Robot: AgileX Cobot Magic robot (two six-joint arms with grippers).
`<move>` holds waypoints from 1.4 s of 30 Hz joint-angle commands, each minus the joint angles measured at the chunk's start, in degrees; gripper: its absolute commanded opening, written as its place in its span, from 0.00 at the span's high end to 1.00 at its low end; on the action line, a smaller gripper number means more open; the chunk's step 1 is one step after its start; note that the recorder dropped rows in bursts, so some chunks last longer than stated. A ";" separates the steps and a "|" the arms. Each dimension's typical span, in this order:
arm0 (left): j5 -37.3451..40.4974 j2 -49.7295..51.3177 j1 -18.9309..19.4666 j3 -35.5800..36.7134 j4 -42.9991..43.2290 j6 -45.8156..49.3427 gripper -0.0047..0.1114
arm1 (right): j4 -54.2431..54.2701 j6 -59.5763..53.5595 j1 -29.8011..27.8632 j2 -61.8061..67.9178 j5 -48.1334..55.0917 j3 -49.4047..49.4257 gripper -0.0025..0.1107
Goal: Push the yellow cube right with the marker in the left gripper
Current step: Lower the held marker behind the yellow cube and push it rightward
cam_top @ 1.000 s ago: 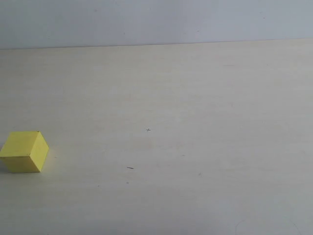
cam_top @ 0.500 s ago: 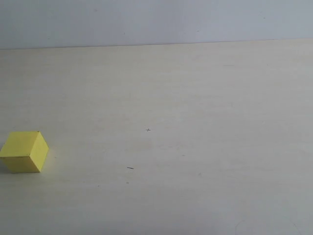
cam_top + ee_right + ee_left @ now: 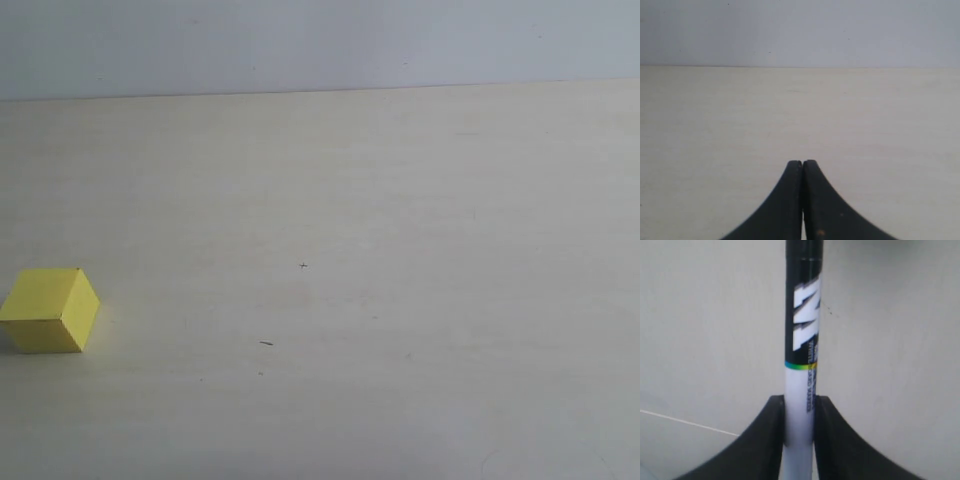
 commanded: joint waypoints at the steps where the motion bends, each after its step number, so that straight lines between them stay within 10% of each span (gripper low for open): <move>1: -2.94 -0.07 2.15 0.18 -7.56 4.83 0.96 | 0.17 -0.06 -0.34 -0.21 -0.26 0.24 0.98; 11: -10.25 0.60 9.32 3.30 -16.31 17.25 0.96 | 0.17 -0.06 -0.34 -0.21 -0.26 0.24 0.98; 28: -15.04 7.86 9.32 3.30 -26.75 25.75 0.96 | 0.17 -0.06 -0.34 -0.21 -0.26 0.24 0.98; 42: -9.20 6.54 9.32 4.06 -13.41 18.14 0.96 | 0.17 -0.06 -0.34 -0.21 -0.26 0.24 0.98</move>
